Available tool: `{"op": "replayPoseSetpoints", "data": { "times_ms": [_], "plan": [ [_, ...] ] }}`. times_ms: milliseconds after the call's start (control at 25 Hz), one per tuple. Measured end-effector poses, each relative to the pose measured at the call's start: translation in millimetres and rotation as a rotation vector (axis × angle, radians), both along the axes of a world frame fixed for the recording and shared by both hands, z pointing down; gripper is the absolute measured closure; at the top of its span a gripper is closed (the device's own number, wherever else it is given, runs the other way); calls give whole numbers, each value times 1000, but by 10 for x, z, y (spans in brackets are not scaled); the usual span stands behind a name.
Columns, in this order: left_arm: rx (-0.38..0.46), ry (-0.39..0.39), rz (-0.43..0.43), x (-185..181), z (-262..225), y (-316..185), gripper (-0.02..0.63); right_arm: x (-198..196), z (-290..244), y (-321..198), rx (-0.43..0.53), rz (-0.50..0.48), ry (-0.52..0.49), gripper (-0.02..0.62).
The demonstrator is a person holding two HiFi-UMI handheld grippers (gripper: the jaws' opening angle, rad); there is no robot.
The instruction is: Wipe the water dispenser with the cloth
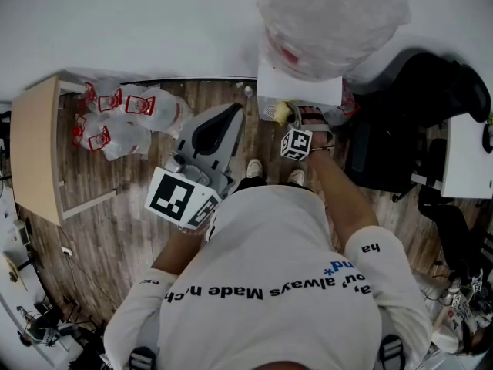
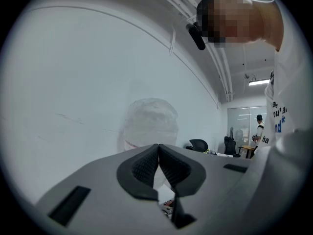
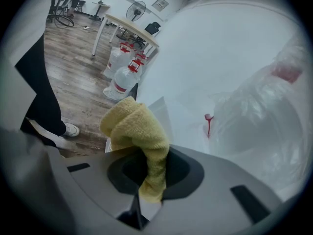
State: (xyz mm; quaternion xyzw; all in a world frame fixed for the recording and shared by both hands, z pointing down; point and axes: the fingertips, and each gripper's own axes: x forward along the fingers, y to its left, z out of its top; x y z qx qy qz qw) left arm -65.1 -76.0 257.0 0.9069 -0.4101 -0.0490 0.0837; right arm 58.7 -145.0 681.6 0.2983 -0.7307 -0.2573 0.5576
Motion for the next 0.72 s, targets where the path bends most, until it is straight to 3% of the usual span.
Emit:
{"op": "replayPoseSetpoints", "data": {
  "times_ms": [720],
  "plan": [
    [7,0,24,295,-38,5,586,378,8,31,-8,51,-7,537]
  ]
}}
